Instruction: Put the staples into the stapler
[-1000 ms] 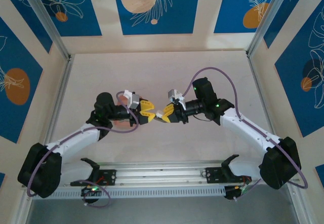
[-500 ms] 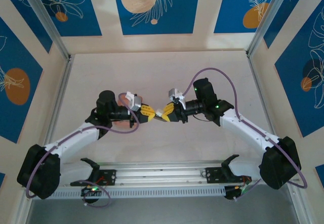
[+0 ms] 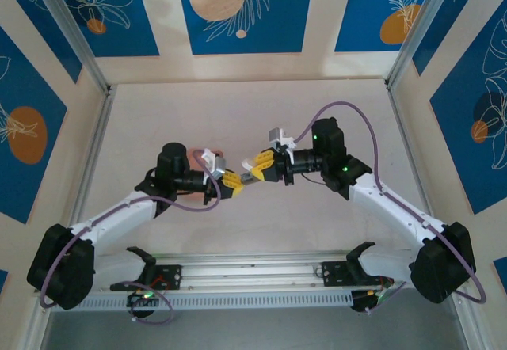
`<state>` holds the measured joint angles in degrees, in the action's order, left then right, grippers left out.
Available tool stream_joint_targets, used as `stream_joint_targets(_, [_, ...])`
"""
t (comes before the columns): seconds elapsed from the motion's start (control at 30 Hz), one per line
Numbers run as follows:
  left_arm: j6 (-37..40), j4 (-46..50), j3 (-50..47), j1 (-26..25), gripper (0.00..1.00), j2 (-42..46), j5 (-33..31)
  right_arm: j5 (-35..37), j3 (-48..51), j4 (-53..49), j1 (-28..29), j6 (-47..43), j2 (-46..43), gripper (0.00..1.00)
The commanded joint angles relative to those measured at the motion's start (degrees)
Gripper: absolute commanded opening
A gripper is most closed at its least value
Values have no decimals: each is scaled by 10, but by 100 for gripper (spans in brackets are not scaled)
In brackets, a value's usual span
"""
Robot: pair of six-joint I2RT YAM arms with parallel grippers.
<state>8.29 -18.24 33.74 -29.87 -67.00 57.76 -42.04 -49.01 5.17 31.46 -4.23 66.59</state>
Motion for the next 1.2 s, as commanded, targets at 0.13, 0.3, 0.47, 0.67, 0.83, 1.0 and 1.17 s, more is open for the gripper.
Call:
stream_joint_targets(0.13, [-60, -95, -42, -10, 37, 19, -28, 3, 33, 62, -12, 45, -13, 0])
stream_joint_targets(0.3, [-55, -48, -36, -10, 45, 75, -59, 12, 34, -9, -22, 7, -22, 0])
stream_joint_targets(0.47, [-43, -27, -3, -11, 45, 94, -67, 13, 19, -72, -18, -30, -17, 0])
stream_joint_targets(0.67, [-50, -50, 30, -10, 37, 55, -57, 7, 14, -75, -7, -34, -9, 0])
stream_joint_targets(0.83, [-60, -72, 42, -10, 28, 16, -42, 2, 9, -65, -2, -30, -6, 0])
stream_joint_targets(1.0, [-55, -72, 39, -13, 21, -7, -22, 4, 17, 8, -3, 14, -10, 0])
stream_joint_targets(1.17, [-37, -58, 35, -25, 19, -14, -22, 15, 22, 80, -3, 56, -5, 0])
